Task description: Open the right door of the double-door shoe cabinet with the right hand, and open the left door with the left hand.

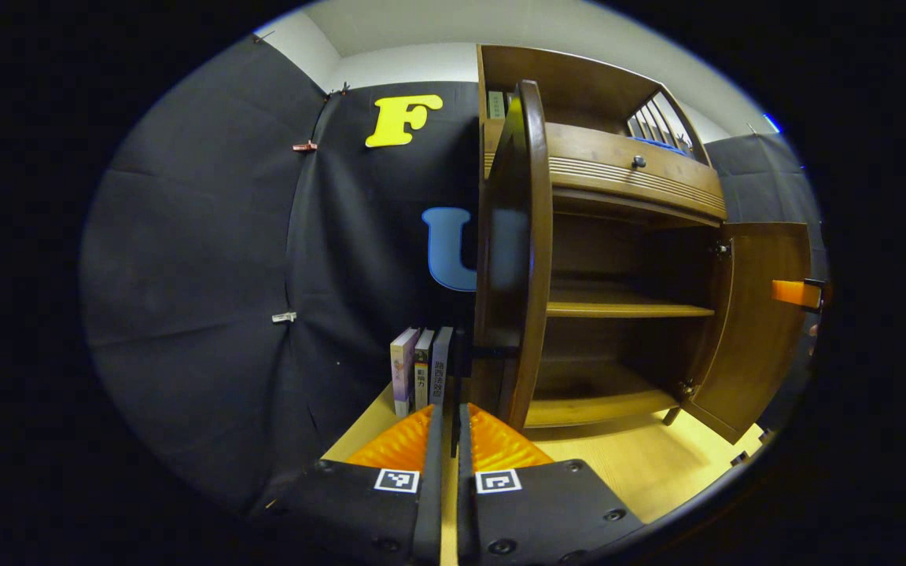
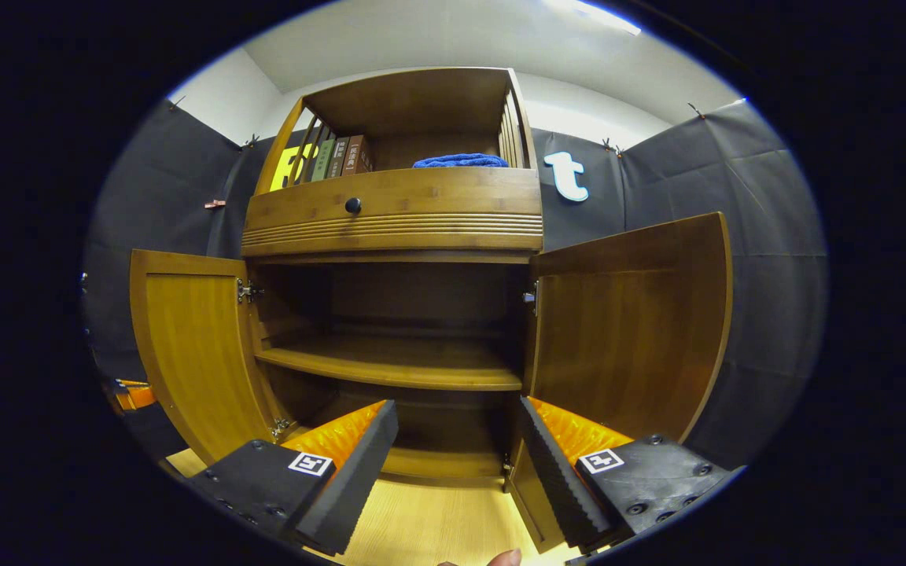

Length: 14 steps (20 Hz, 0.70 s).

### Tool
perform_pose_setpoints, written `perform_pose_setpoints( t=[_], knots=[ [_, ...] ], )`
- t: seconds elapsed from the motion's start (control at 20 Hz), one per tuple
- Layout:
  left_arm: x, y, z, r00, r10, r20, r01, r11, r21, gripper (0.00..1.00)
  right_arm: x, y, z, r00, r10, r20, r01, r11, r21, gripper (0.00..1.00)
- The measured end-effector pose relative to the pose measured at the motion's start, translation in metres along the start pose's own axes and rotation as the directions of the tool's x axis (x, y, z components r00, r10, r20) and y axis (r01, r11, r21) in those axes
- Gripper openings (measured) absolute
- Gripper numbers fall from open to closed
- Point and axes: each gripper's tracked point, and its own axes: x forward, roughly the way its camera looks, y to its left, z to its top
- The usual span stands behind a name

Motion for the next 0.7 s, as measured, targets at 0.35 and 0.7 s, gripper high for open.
perform_pose_setpoints(
  t=[0.35, 0.7],
  knots=[
    [-0.018, -0.031, 0.031, 0.998, -0.037, 0.055, 0.034, 0.998, 0.049, 0.59, 0.001, 0.012, 0.003, 1.0, 0.027, 0.01, -0.027, 0.999, -0.037, 0.98],
    [-0.02, -0.098, 0.063, 0.987, -0.118, 0.113, 0.115, 0.993, 0.032, 0.92, -0.005, 0.014, 0.012, 0.999, 0.027, 0.044, -0.026, 0.999, -0.039, 0.67]
  ],
)
